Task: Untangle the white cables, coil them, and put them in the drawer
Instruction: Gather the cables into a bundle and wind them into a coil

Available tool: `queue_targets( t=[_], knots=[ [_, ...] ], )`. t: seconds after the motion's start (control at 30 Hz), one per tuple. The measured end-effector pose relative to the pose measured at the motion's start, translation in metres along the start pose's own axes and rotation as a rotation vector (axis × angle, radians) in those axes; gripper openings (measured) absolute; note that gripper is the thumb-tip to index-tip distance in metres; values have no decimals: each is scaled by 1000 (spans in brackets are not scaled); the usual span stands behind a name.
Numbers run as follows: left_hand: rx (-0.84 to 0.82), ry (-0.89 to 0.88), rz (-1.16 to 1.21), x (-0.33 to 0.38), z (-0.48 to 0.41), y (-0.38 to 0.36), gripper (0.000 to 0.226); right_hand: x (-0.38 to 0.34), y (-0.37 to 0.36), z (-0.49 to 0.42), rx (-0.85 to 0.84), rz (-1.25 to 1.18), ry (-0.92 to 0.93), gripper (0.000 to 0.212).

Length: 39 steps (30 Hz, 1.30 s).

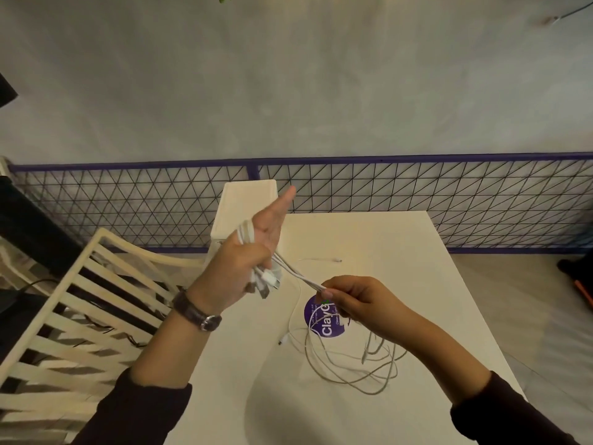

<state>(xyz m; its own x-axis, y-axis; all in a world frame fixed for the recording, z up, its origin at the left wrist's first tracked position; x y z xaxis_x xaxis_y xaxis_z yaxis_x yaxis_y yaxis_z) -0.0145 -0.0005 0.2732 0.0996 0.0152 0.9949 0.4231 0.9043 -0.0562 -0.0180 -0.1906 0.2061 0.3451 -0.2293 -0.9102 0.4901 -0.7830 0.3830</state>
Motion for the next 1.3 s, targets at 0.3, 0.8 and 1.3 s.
queue_targets(
  t=[0.3, 0.8, 1.3],
  knots=[
    [-82, 18, -1645, -37, -19, -40, 108, -4, 0, 4, -96, 217, -115, 26],
    [-94, 208, -1946, -77, -28, -30, 46, -18, -4, 17, -126, 411, -55, 18],
    [-715, 422, -368, -60, 19, -62, 48, -42, 61, -20, -112, 4, 259, 28]
  ],
)
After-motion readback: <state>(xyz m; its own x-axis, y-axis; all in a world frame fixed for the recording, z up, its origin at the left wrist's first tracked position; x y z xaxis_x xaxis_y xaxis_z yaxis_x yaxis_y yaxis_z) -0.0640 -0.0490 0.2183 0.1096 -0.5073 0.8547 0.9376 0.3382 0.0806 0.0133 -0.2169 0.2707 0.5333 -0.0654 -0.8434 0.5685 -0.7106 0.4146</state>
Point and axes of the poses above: each hand's wrist, its own z-axis away from the middle knuckle, its own y-axis out of the back of the hand, x = y × z, the point moved 2 cm from there along -z, towards the middle knuckle, and after that the axes turned 12 degrees about y, right-handed, at the moved point
